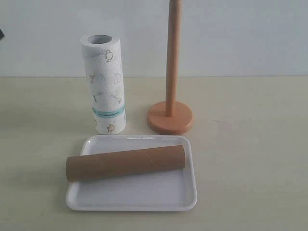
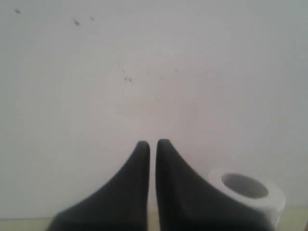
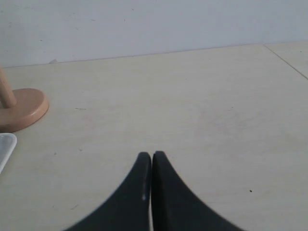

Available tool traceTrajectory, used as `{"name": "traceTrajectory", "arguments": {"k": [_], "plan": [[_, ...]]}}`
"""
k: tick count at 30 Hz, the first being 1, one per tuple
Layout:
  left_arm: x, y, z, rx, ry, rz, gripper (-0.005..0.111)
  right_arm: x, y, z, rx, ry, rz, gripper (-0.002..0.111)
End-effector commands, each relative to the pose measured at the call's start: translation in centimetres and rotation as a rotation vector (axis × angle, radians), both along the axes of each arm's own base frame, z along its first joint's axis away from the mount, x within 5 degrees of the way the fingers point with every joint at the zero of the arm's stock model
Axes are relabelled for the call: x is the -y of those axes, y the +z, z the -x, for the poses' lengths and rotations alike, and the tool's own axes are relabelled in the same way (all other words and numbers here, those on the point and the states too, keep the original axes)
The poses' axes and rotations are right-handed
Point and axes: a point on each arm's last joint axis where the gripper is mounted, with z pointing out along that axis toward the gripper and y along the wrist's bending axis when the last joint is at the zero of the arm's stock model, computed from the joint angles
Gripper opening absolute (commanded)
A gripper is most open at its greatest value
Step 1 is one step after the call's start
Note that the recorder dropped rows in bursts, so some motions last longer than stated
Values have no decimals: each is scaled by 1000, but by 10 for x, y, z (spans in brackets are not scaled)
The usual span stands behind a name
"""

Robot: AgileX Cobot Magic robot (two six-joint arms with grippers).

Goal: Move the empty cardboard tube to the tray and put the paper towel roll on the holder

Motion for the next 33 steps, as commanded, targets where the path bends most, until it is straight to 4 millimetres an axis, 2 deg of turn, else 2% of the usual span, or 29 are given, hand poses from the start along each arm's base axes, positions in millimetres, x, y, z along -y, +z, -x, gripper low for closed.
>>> {"name": "traceTrajectory", "arguments": {"k": [1, 5, 12, 14, 16, 18, 23, 25, 28, 33], "plan": [[9, -21, -12, -40, -93, -43, 4, 0, 1, 0, 9, -5, 10, 0], [13, -39, -21, -62, -138, -51, 4, 0, 1, 0, 9, -5, 10, 0], [17, -83, -40, -119, -188, -16, 4, 0, 1, 0, 9, -5, 10, 0], [19, -93, -43, -121, -202, -4, 7, 0, 1, 0, 9, -5, 10, 0], [20, -101, -45, -142, -219, -3, 16, 0, 1, 0, 9, -5, 10, 0], [21, -109, -46, -164, -229, -13, 32, 0, 1, 0, 9, -5, 10, 0], [28, -120, -46, -131, -310, -153, 92, 0, 1, 0, 9, -5, 10, 0], [32, -123, -47, -131, -362, -200, 109, 0, 1, 0, 9, -5, 10, 0], [38, -126, -49, -114, -431, -218, 110, 0, 1, 0, 9, -5, 10, 0], [46, -130, -58, -91, -449, -186, 110, 0, 1, 0, 9, -5, 10, 0]]}}
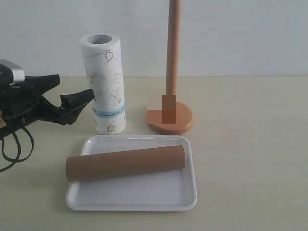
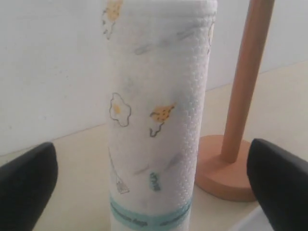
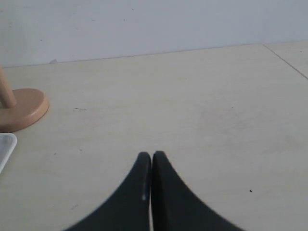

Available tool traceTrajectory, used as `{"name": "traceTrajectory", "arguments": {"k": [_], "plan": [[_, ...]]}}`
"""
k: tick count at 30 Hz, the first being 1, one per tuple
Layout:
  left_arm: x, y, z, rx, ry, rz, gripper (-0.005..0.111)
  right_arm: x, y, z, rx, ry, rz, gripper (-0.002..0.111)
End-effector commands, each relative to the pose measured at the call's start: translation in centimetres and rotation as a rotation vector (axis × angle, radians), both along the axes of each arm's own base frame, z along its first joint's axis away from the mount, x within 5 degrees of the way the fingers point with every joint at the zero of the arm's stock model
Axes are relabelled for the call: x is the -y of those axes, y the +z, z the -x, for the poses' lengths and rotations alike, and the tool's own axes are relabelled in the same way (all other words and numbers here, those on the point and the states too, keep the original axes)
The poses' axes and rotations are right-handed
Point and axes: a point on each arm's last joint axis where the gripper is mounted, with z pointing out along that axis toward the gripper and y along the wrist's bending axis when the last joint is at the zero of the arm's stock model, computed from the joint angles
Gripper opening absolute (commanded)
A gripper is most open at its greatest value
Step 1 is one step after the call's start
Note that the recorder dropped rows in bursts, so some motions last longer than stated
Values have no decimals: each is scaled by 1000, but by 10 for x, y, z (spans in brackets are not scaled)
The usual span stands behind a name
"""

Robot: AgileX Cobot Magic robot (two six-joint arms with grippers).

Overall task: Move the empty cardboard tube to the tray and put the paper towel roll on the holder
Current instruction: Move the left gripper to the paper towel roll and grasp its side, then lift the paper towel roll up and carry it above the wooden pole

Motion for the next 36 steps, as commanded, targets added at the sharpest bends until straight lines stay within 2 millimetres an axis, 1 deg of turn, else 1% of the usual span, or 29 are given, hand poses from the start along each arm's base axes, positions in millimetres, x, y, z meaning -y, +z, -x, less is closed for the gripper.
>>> {"name": "traceTrajectory", "arguments": {"k": [1, 8, 13, 16, 21, 23, 27, 28, 30, 32, 34, 36], "plan": [[11, -5, -8, 21, -48, 20, 110, 0, 1, 0, 9, -5, 10, 0], [25, -20, -27, 7, -74, 28, 110, 0, 1, 0, 9, -5, 10, 0], [34, -26, -42, 12, -64, 38, 110, 0, 1, 0, 9, -5, 10, 0], [35, -33, -58, -11, -33, 11, 110, 0, 1, 0, 9, -5, 10, 0], [39, -35, -77, -7, -57, 31, 110, 0, 1, 0, 9, -5, 10, 0], [43, -36, -81, -2, -65, 36, 110, 0, 1, 0, 9, -5, 10, 0], [50, -33, -85, 17, -77, 20, 109, 0, 1, 0, 9, -5, 10, 0], [49, -33, -87, 11, -72, 10, 107, 0, 1, 0, 9, -5, 10, 0], [49, -33, -88, 0, -66, -3, 89, 0, 1, 0, 9, -5, 10, 0], [48, -33, -88, -1, -56, 3, 70, 0, 1, 0, 9, -5, 10, 0], [47, -32, -89, 3, -40, 17, 47, 0, 1, 0, 9, -5, 10, 0], [47, -32, -90, -1, -27, 27, 26, 0, 1, 0, 11, -5, 10, 0]]}}
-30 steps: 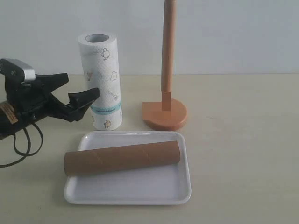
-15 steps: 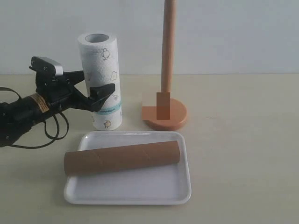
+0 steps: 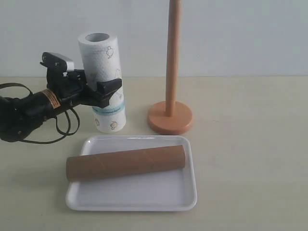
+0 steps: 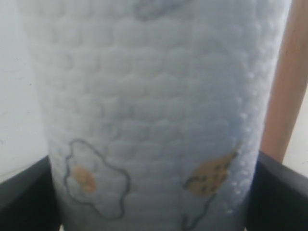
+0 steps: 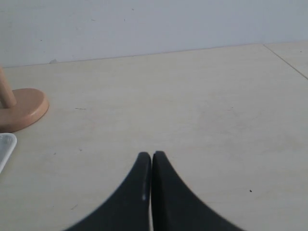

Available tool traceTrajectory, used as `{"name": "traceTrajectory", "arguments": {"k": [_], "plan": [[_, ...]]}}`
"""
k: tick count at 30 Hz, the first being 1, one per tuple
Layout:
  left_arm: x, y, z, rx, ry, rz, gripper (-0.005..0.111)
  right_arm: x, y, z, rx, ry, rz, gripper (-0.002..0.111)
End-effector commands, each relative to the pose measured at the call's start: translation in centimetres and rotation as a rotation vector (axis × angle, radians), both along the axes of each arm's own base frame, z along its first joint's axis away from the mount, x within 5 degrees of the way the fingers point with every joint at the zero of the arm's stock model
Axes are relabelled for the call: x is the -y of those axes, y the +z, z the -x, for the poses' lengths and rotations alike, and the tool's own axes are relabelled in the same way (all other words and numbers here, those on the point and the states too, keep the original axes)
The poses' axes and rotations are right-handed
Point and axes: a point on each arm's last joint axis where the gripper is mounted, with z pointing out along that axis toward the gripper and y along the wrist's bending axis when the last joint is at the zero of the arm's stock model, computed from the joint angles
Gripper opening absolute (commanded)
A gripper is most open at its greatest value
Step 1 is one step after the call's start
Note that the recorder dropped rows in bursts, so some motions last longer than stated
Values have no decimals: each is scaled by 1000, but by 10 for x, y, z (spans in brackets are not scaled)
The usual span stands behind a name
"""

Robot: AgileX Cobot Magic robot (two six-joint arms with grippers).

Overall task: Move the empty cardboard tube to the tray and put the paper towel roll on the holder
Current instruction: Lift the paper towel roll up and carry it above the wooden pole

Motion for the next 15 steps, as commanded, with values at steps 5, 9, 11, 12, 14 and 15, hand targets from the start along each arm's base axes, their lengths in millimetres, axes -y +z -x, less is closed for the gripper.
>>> {"name": "traceTrajectory", "arguments": {"k": [5, 9, 11, 12, 14, 15], "plan": [[2, 8, 0, 41, -4, 41, 5, 0, 1, 0, 12, -5, 10, 0], [1, 37, 1, 116, -7, 60, 4, 0, 1, 0, 12, -5, 10, 0], [1, 54, 3, 150, -7, 74, 4, 0, 1, 0, 12, -5, 10, 0], [1, 66, 5, 176, -8, 82, 4, 0, 1, 0, 12, -5, 10, 0], [-1, 91, 10, 228, -6, 108, 4, 0, 1, 0, 12, -5, 10, 0], [-2, 105, 12, 246, 2, 136, 4, 0, 1, 0, 12, -5, 10, 0]]}}
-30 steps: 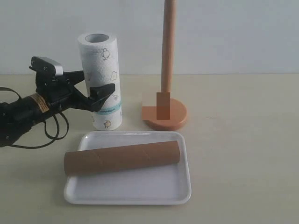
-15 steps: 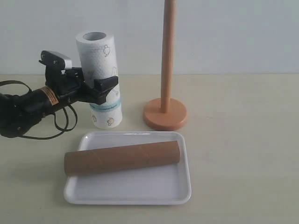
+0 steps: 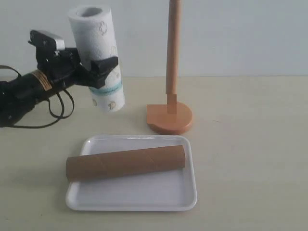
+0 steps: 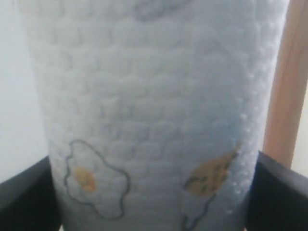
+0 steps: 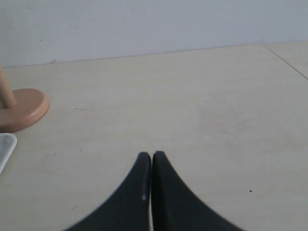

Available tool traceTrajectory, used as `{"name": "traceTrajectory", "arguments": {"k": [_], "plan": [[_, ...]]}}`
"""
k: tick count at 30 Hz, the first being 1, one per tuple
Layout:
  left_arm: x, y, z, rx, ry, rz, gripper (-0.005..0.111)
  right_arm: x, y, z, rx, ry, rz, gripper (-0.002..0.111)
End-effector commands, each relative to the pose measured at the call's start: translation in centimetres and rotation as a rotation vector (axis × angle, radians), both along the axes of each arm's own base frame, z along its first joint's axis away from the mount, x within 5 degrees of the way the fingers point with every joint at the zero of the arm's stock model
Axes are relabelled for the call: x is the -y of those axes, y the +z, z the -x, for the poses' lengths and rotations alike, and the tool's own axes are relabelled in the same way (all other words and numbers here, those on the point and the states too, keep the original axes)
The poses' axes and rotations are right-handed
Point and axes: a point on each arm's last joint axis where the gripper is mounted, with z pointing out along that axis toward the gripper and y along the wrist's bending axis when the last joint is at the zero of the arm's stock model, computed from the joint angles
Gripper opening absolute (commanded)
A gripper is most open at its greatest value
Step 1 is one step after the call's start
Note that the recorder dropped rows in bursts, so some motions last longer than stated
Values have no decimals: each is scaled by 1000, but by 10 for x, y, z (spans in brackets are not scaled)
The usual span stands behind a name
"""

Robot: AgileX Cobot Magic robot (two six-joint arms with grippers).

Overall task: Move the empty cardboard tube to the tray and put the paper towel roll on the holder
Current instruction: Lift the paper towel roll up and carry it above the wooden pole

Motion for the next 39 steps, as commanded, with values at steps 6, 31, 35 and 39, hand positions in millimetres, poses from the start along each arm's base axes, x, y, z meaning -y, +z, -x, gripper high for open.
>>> {"name": "traceTrajectory", "arguments": {"k": [6, 31, 35, 39], "plan": [[-5, 141, 25, 295, -9, 199, 4, 0, 1, 0, 12, -5, 10, 0], [110, 246, 26, 301, -226, 189, 4, 0, 1, 0, 12, -5, 10, 0], [121, 233, 18, 321, -227, 131, 4, 0, 1, 0, 12, -5, 10, 0], [129, 229, 19, 325, -228, 130, 4, 0, 1, 0, 12, -5, 10, 0]]}}
